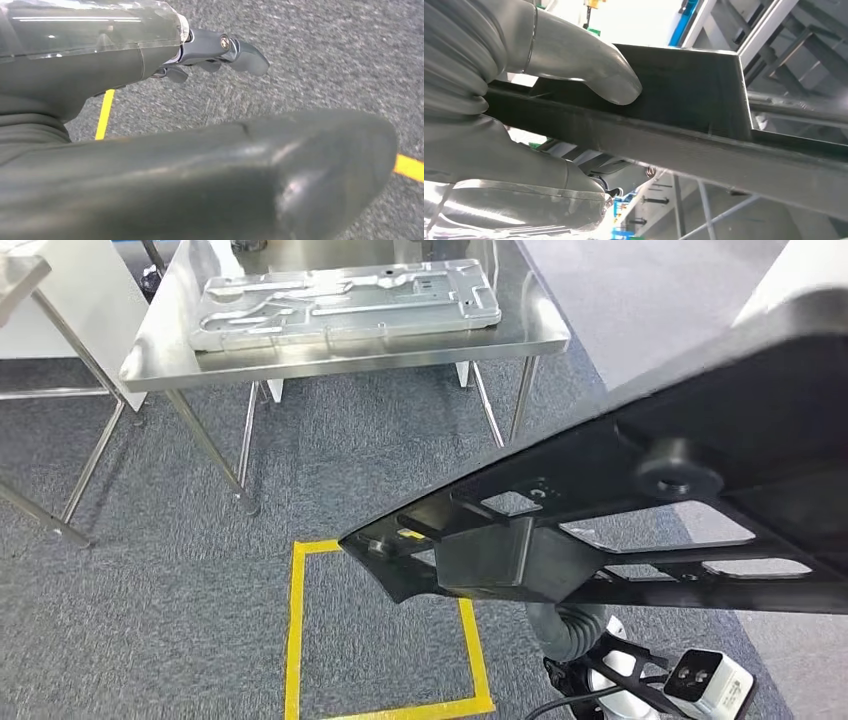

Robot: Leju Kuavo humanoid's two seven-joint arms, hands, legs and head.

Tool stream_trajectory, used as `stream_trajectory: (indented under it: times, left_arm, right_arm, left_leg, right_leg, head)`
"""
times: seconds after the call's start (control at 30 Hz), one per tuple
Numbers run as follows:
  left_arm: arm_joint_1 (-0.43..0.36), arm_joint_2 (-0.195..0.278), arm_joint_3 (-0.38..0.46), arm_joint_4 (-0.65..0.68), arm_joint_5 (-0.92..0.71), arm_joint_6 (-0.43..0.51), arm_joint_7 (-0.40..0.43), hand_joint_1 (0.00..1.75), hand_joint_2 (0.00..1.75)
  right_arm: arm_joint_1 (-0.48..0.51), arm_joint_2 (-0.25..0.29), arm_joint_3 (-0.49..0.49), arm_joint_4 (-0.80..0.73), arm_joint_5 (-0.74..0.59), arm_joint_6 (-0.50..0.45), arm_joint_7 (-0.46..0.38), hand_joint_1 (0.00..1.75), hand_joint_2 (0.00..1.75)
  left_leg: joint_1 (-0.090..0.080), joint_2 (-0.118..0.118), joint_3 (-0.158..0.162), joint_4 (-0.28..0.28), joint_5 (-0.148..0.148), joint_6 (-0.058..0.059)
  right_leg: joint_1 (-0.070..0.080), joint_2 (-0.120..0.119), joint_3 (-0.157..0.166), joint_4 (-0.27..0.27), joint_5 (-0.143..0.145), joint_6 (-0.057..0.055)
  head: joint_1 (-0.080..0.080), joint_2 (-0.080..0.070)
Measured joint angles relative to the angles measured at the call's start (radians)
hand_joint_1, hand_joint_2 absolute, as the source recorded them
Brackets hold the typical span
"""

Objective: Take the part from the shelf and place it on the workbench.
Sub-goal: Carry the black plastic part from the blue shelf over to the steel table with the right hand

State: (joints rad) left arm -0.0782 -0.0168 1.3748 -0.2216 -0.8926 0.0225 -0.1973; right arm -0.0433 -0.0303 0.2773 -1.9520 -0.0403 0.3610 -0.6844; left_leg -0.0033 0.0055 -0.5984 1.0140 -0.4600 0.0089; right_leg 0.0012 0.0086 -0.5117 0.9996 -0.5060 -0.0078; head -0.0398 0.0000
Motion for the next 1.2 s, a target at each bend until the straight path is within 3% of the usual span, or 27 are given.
stream_trajectory:
  times: [0.07, 0.13, 0.23, 0.27, 0.3, 0.33, 0.4, 0.43, 0.5, 0.6, 0.67, 0.73, 0.77, 0.8, 0.83, 0.9, 0.97, 1.1, 1.17, 1.2]
  left_arm:
    - [0.003, 0.0, 0.0, 0.0, 0.001, 0.0, 0.0, 0.0, 0.0]
    - [0.002, 0.0, 0.0, 0.0, 0.001, 0.0, 0.0, 0.0, 0.0]
    - [-0.001, 0.0, 0.0, 0.0, 0.001, -0.002, -0.001, 0.0, 0.0]
    - [0.0, 0.0, 0.0, 0.0, 0.001, -0.002, 0.0, 0.0, 0.0]
    - [0.001, 0.0, 0.0, 0.0, 0.001, -0.002, 0.0, 0.0, 0.0]
    - [0.001, 0.0, 0.0, 0.0, 0.001, -0.002, 0.0, 0.0, 0.0]
    - [0.001, -0.001, 0.0, 0.0, 0.001, -0.002, 0.0, 0.0, 0.0]
    - [0.0, -0.001, 0.0, 0.0, 0.001, -0.002, 0.001, 0.0, 0.0]
    - [0.0, -0.001, 0.0, 0.0, 0.002, -0.001, 0.002, 0.0, 0.0]
    - [-0.002, -0.001, 0.0, 0.0, 0.002, 0.0, 0.003, 0.0, 0.0]
    - [-0.005, -0.002, 0.0, 0.0, 0.002, 0.001, 0.003, 0.0, 0.0]
    - [-0.005, -0.002, 0.0, 0.0, 0.002, 0.001, 0.003, 0.0, 0.0]
    - [-0.003, -0.002, 0.0, 0.0, 0.002, 0.001, 0.003, 0.0, 0.0]
    - [-0.001, -0.002, 0.0, 0.0, 0.002, 0.001, 0.003, 0.0, 0.0]
    - [0.0, -0.002, 0.0, 0.0, 0.002, 0.001, 0.003, 0.0, 0.0]
    - [0.002, -0.002, 0.0, 0.0, 0.001, 0.001, 0.003, 0.0, 0.0]
    - [0.002, -0.001, 0.0, 0.0, 0.001, 0.002, 0.003, 0.0, 0.0]
    - [0.002, -0.001, 0.0, 0.0, 0.001, 0.002, 0.005, 0.0, 0.0]
    - [-0.001, -0.001, 0.0, 0.0, 0.001, 0.002, 0.005, 0.0, 0.0]
    - [-0.001, -0.001, 0.0, 0.0, 0.001, 0.001, 0.005, 0.0, 0.0]
  right_arm:
    - [-0.001, 0.0, 0.0, 0.0, -0.002, 0.001, 0.0, 1.75, 1.75]
    - [-0.004, 0.0, -0.001, -0.001, -0.005, 0.003, 0.0, 1.75, 1.75]
    - [-0.007, 0.0, -0.001, 0.0, -0.011, 0.011, 0.0, 1.75, 1.75]
    - [-0.007, 0.0, -0.002, 0.001, -0.013, 0.013, 0.0, 1.75, 1.75]
    - [-0.007, 0.0, -0.002, 0.002, -0.014, 0.015, 0.0, 1.75, 1.75]
    - [-0.007, 0.0, -0.002, 0.002, -0.014, 0.016, 0.0, 1.75, 1.75]
    - [-0.008, 0.0, -0.002, 0.003, -0.015, 0.017, 0.0, 1.75, 1.75]
    - [-0.008, 0.0, -0.002, 0.003, -0.015, 0.017, 0.0, 1.75, 1.75]
    - [-0.009, 0.001, -0.003, 0.005, -0.017, 0.018, 0.0, 1.75, 1.75]
    - [-0.011, 0.002, -0.004, 0.005, -0.02, 0.023, 0.0, 1.75, 1.75]
    - [-0.014, 0.003, -0.004, 0.005, -0.021, 0.026, 0.0, 1.75, 1.75]
    - [-0.016, 0.003, -0.005, 0.006, -0.022, 0.029, 0.0, 1.75, 1.75]
    - [-0.015, 0.003, -0.005, 0.007, -0.022, 0.03, 0.0, 1.75, 1.75]
    - [-0.015, 0.003, -0.005, 0.008, -0.022, 0.03, 0.0, 1.75, 1.75]
    - [-0.015, 0.003, -0.005, 0.008, -0.022, 0.03, 0.0, 1.75, 1.75]
    - [-0.015, 0.003, -0.005, 0.009, -0.022, 0.03, 0.0, 1.75, 1.75]
    - [-0.015, 0.004, -0.005, 0.01, -0.022, 0.03, 0.0, 1.75, 1.75]
    - [-0.015, 0.005, -0.006, 0.011, -0.022, 0.03, 0.0, 1.75, 1.75]
    - [-0.019, 0.005, -0.007, 0.011, -0.022, 0.03, 0.0, 1.75, 1.75]
    - [-0.02, 0.005, -0.007, 0.012, -0.022, 0.031, 0.0, 1.75, 1.75]
  left_leg:
    - [0.002, -0.001, 0.016, -0.015, 0.009, 0.014]
    - [0.008, -0.002, 0.036, -0.023, 0.012, 0.024]
    - [0.009, -0.002, 0.049, -0.025, 0.001, 0.029]
    - [0.009, -0.002, 0.053, -0.025, -0.004, 0.028]
    - [0.01, -0.003, 0.06, -0.025, -0.01, 0.026]
    - [0.01, -0.003, 0.069, -0.025, -0.017, 0.024]
    - [0.011, -0.005, 0.091, -0.025, -0.033, 0.017]
    - [0.011, -0.005, 0.099, -0.024, -0.04, 0.012]
    - [0.01, -0.005, 0.107, -0.024, -0.05, -0.002]
    - [0.01, -0.004, 0.113, 0.0, -0.056, -0.019]
    - [0.014, -0.004, 0.069, 0.083, -0.085, -0.025]
    - [0.015, -0.004, -0.017, 0.215, -0.138, -0.03]
    - [0.015, -0.004, -0.054, 0.262, -0.16, -0.032]
    - [0.015, -0.004, -0.077, 0.276, -0.165, -0.031]
    - [0.015, -0.004, -0.081, 0.252, -0.148, -0.03]
    - [0.014, -0.004, -0.05, 0.123, -0.053, -0.022]
    - [0.008, -0.003, -0.022, 0.029, 0.009, -0.012]
    - [0.006, -0.008, 0.008, 0.001, 0.016, 0.016]
    - [0.009, -0.009, 0.03, -0.007, 0.011, 0.026]
    - [0.009, -0.009, 0.035, -0.009, 0.006, 0.03]
  right_leg:
    - [0.0, 0.0, 0.006, 0.01, 0.0, 0.014]
    - [-0.001, -0.002, -0.01, 0.061, -0.019, 0.024]
    - [-0.008, -0.003, -0.122, 0.237, -0.096, 0.037]
    - [-0.011, -0.003, -0.157, 0.278, -0.108, 0.041]
    - [-0.013, -0.004, -0.174, 0.282, -0.1, 0.043]
    - [-0.015, -0.004, -0.17, 0.245, -0.067, 0.044]
    - [-0.017, -0.007, -0.126, 0.11, 0.027, 0.042]
    - [-0.014, -0.009, -0.107, 0.055, 0.048, 0.037]
    - [-0.009, -0.011, -0.092, 0.012, 0.057, 0.021]
    - [-0.011, -0.008, -0.074, 0.004, 0.058, -0.002]
    - [-0.012, -0.009, -0.057, 0.001, 0.051, -0.012]
    - [-0.01, -0.009, -0.046, 0.001, 0.038, -0.017]
    - [-0.009, -0.007, -0.04, 0.001, 0.032, -0.018]
    - [-0.009, -0.006, -0.031, 0.001, 0.024, -0.017]
    - [-0.008, -0.004, -0.02, 0.001, 0.016, -0.016]
    - [-0.007, -0.003, 0.006, 0.0, -0.004, -0.012]
    - [-0.006, -0.001, 0.025, 0.0, -0.021, -0.003]
    - [-0.005, 0.0, 0.039, 0.028, -0.024, 0.023]
    - [-0.007, -0.001, 0.003, 0.099, -0.044, 0.033]
    - [-0.008, -0.002, -0.034, 0.157, -0.067, 0.038]
  head:
    - [0.0, 0.0]
    - [0.0, 0.0]
    - [0.0, 0.0]
    - [0.0, 0.0]
    - [0.0, 0.0]
    - [0.0, 0.0]
    - [0.0, 0.0]
    - [0.0, 0.0]
    - [0.0, 0.0]
    - [0.0, 0.0]
    - [0.0, 0.0]
    - [0.0, 0.0]
    - [0.0, 0.0]
    - [0.0, 0.0]
    - [0.0, 0.0]
    - [0.0, 0.0]
    - [0.0, 0.0]
    - [0.0, 0.0]
    - [0.0, 0.0]
    - [0.0, 0.0]
